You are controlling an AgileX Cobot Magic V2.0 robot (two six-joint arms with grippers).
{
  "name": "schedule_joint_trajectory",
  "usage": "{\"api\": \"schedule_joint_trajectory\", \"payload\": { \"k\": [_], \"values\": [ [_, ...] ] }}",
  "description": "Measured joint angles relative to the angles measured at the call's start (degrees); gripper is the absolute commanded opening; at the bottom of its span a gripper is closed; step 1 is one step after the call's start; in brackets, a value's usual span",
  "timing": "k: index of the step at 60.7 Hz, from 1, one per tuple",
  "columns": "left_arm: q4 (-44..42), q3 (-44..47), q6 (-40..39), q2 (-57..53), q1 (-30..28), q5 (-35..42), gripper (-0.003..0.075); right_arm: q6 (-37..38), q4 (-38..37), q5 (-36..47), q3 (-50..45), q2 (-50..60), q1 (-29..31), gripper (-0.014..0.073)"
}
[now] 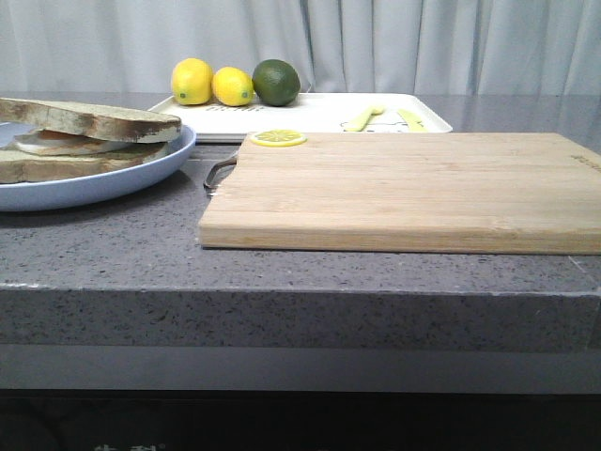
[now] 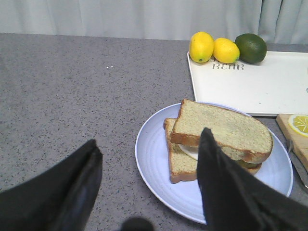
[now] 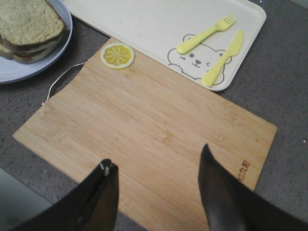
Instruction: Place bread and move sandwich to tray
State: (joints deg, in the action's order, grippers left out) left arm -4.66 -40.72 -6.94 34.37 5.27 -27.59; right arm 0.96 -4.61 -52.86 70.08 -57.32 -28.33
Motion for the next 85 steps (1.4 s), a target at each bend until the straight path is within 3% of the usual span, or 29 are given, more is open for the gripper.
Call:
{"api": "schedule_joint_trajectory", "payload": {
  "k": [24, 50, 72, 85],
  "values": [
    [0.0, 0.0, 0.0, 0.0, 0.0, 0.0, 0.0421, 0.14, -0.21, 6.98, -22.17, 22.82, 0.0, 0.0402],
    [-0.39, -0.13, 0.0, 0.12, 0.0, 0.85, 0.0421, 0.24, -0.21, 7.53, -24.57, 25.74, 0.0, 0.0402],
    [-5.33, -13.57, 0.0, 15.8, 0.0, -22.93, 0.0421, 0.24, -0.21, 7.53, -24.72, 25.74, 0.0, 0.0402],
    [-5.38, -21.47, 2.44, 32.68, -1.22, -29.13, 0.0421, 0.24, -0.21, 7.53, -24.72, 25.74, 0.0, 0.0402]
  ]
}}
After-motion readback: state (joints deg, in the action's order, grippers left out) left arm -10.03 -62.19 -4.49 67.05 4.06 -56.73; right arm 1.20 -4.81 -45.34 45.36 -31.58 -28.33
